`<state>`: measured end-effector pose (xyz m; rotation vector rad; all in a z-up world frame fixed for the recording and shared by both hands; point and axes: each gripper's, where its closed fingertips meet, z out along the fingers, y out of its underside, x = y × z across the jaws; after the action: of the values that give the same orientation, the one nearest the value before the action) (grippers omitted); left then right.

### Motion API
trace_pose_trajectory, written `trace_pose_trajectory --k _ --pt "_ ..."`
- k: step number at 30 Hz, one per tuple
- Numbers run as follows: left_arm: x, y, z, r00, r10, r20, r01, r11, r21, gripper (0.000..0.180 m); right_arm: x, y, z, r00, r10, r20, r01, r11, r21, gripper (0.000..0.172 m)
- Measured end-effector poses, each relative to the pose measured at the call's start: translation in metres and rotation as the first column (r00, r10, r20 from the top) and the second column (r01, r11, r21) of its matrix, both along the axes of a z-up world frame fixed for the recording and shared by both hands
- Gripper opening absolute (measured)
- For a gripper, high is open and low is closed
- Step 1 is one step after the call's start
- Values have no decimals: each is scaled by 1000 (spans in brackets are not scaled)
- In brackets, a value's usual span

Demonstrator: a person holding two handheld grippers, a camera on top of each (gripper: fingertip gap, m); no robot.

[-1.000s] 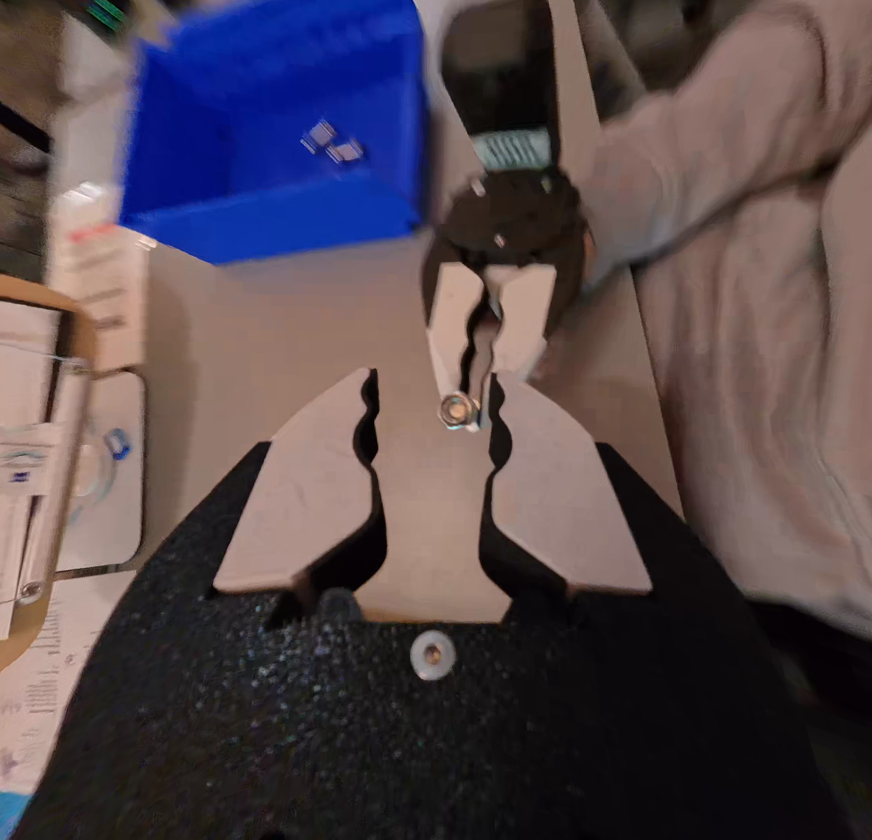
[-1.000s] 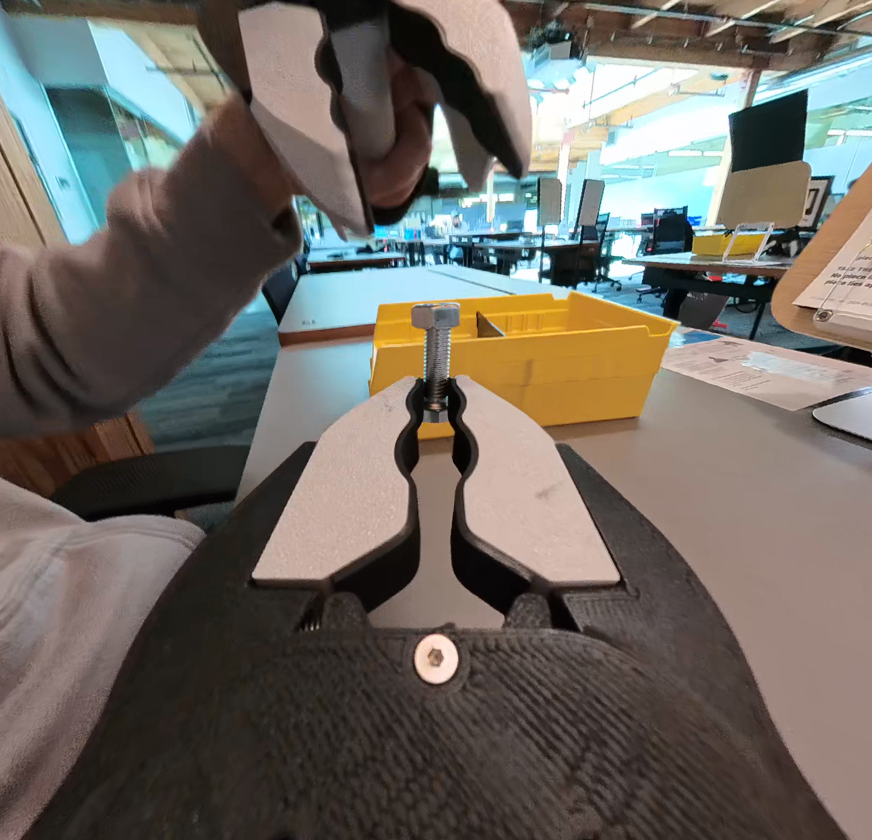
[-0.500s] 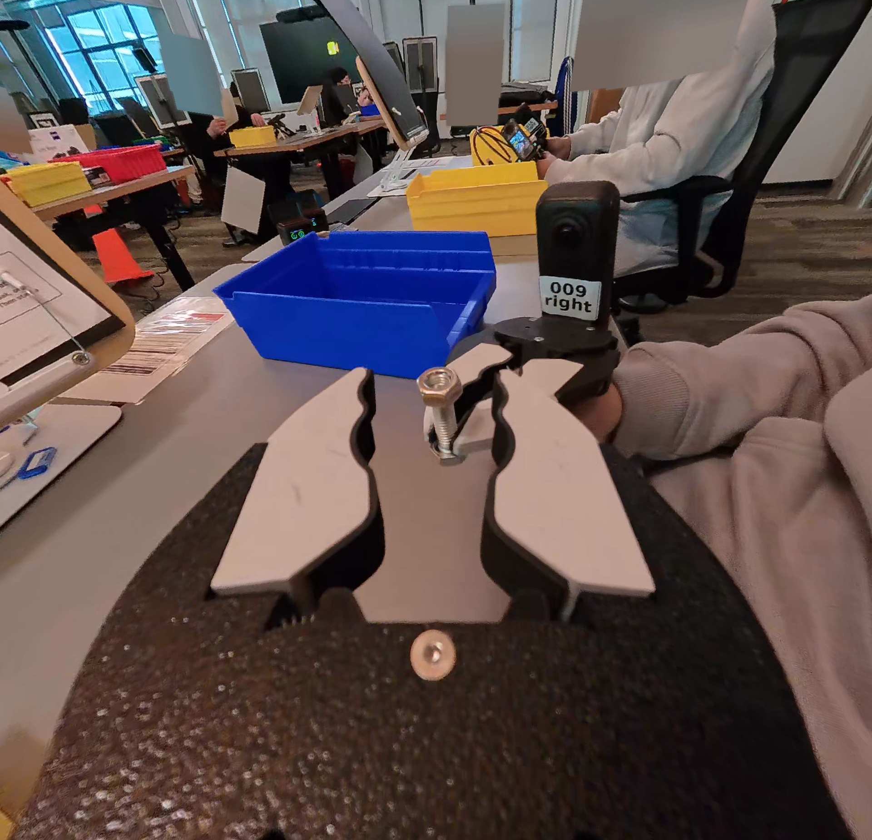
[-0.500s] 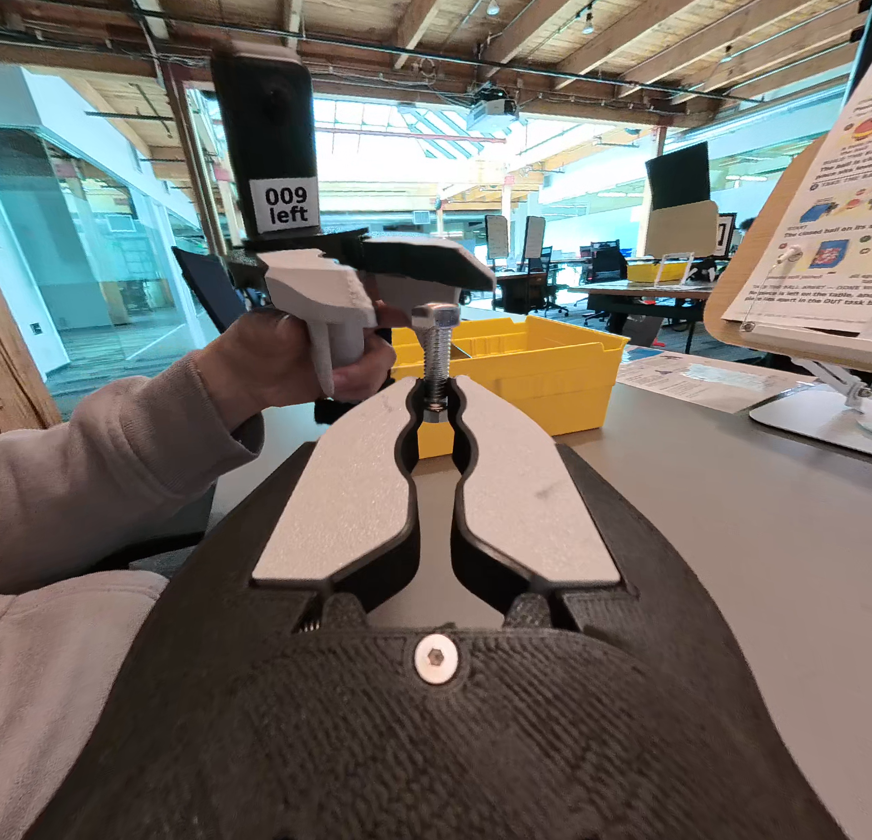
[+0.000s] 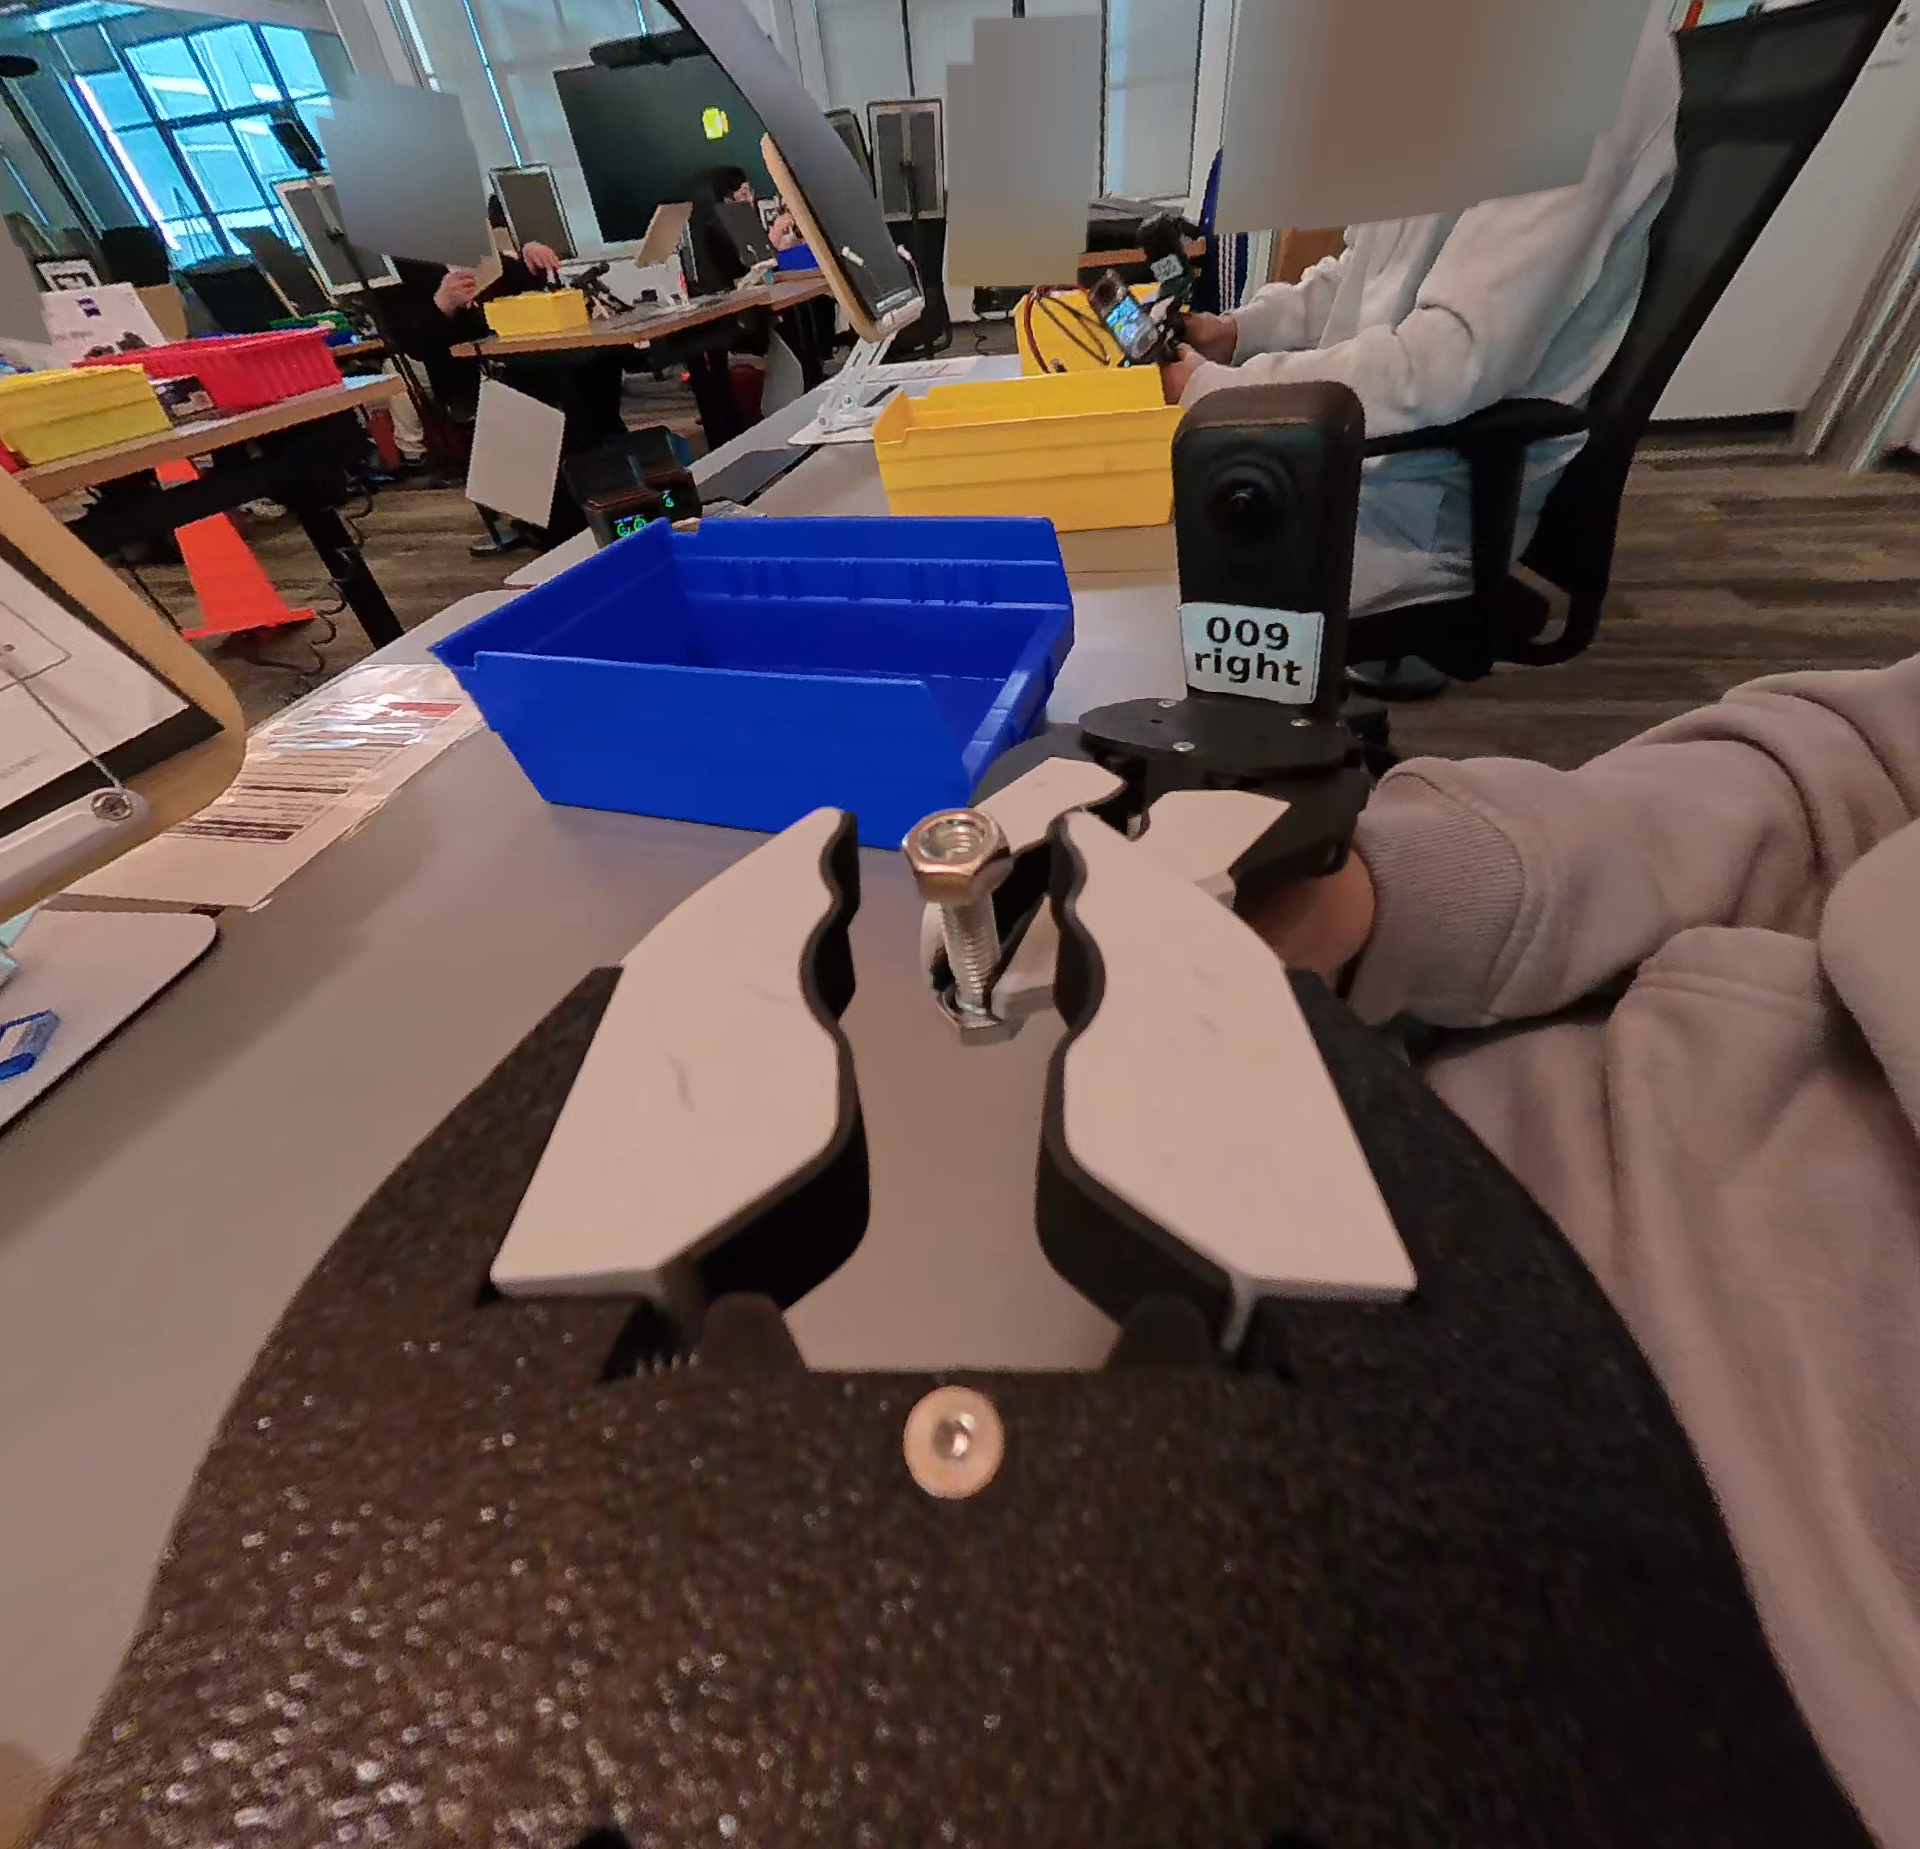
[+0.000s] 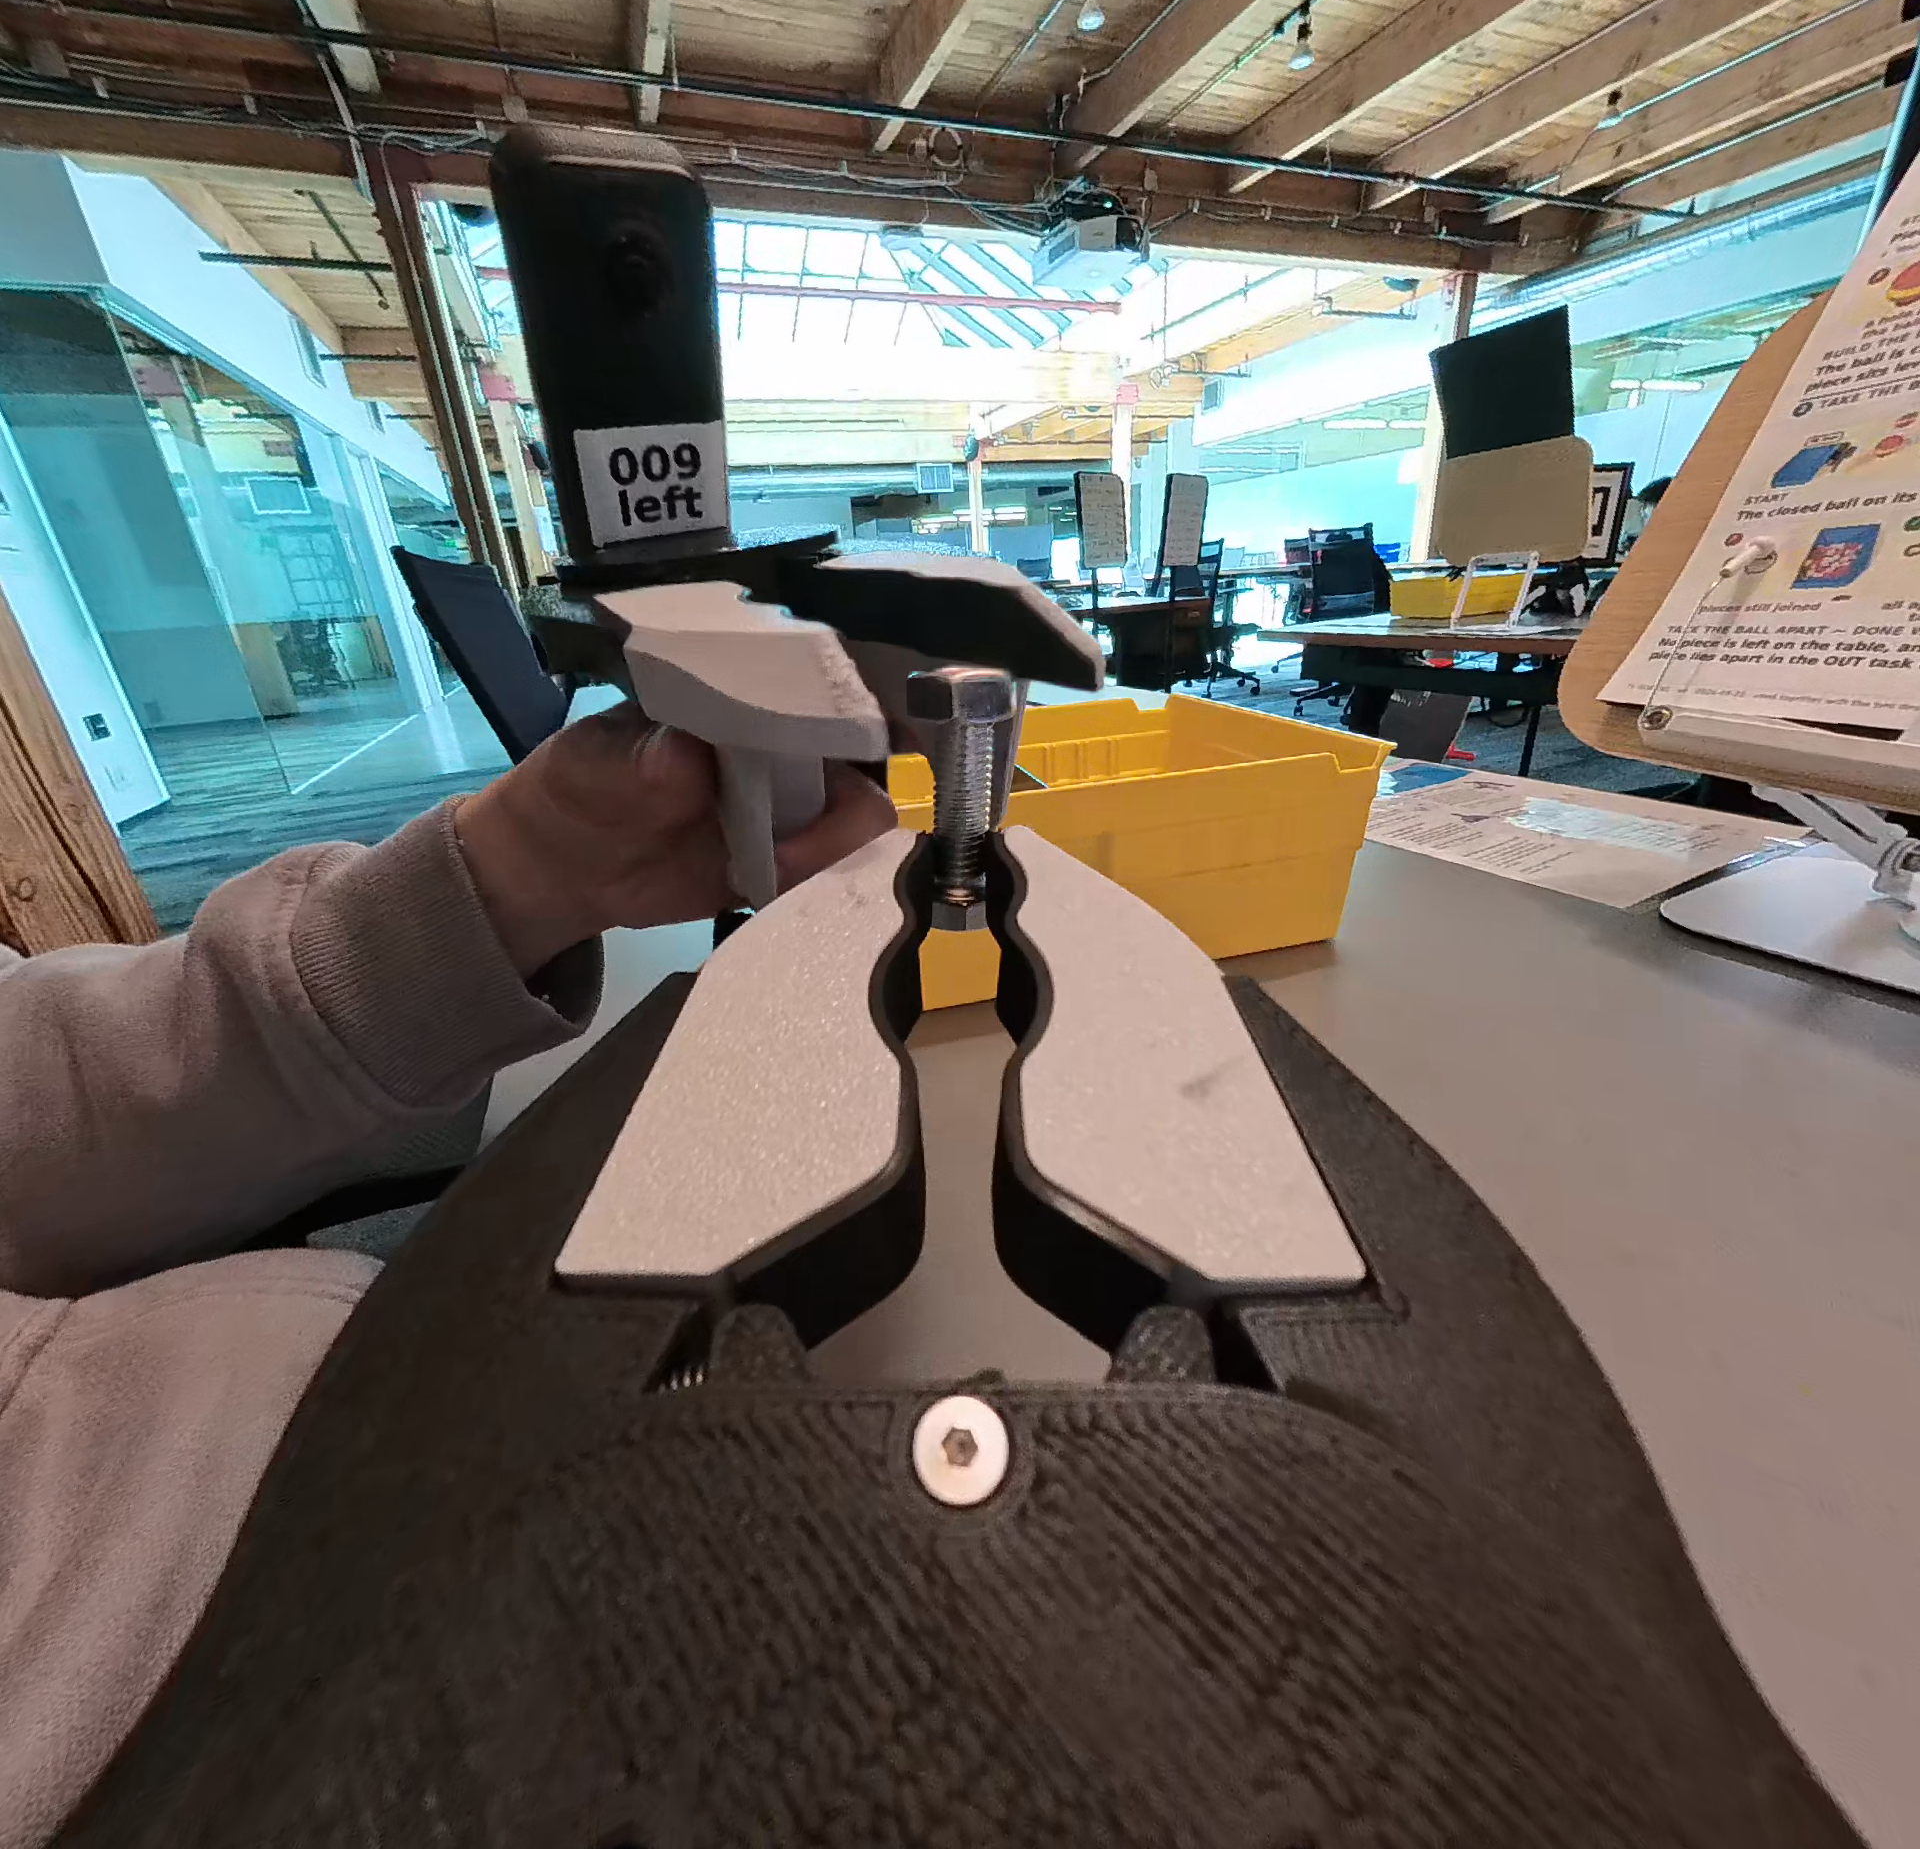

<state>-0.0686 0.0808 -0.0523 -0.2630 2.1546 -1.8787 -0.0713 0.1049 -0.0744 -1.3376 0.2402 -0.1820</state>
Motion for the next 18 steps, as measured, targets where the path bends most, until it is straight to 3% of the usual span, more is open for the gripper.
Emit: trace_pose_trajectory --k 10,18 --pt "-2 -2 -1 999 -30 -30 30 999 -15 19 -1 -1 1 1000 10 4 -10 1000 5 9" --pt "-11 5 -11 990 -121 -71 123 992 29 19 -9 4 -8 996 85 23 -84 994 -68 9"
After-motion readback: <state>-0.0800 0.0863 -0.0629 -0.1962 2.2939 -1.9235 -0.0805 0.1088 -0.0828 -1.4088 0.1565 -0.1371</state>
